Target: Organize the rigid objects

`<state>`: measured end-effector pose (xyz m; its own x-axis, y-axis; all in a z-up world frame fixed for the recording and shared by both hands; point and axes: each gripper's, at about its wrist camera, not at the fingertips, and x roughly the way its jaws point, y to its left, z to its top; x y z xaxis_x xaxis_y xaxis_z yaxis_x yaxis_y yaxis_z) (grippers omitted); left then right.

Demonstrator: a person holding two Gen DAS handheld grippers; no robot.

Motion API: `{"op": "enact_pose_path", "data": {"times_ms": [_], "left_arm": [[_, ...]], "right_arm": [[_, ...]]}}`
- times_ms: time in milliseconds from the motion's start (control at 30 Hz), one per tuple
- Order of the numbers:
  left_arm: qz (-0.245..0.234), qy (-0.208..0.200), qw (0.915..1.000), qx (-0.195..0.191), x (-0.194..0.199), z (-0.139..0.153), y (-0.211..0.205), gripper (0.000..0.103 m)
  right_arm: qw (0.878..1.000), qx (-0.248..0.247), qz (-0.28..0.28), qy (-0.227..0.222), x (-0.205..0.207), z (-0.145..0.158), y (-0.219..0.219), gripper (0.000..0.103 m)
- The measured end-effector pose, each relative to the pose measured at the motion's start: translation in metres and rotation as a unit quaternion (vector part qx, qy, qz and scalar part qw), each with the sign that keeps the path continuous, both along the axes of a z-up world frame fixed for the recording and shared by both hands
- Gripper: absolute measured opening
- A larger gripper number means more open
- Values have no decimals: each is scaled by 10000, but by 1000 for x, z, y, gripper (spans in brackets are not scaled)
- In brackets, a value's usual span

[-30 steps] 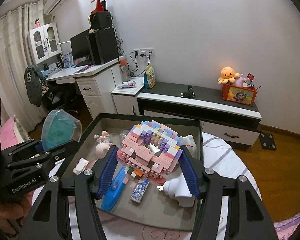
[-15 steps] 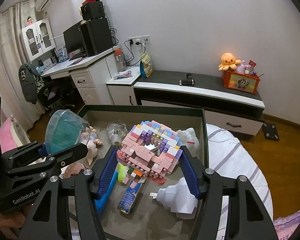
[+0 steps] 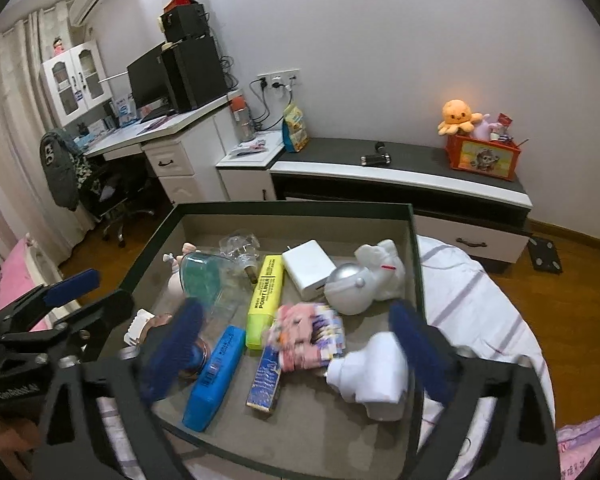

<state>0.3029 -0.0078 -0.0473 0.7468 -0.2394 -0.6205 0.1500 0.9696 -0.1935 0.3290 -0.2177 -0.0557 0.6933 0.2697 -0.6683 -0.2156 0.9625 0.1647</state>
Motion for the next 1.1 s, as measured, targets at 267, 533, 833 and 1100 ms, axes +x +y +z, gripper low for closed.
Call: {"op": "enact_pose_path", "data": {"times_ms": [267,533,833,1100], "left_arm": [[53,-145,9999,63,-40,12,8,100],[74,-320,9993,196,-84,29,11,102],[136,-526,9979,361,-142,47,11,103],[356,-751,9950,559,-199,59,7,103]], "right_arm": [[9995,58,-286,-74,-31,11,-7,103],[9989,139,-360,-265,-72,29,-6,103],[9974,259,-441,-513,-131,49,-7,103],[9955,262,-661,-619,-194,52,-11,103]]}}
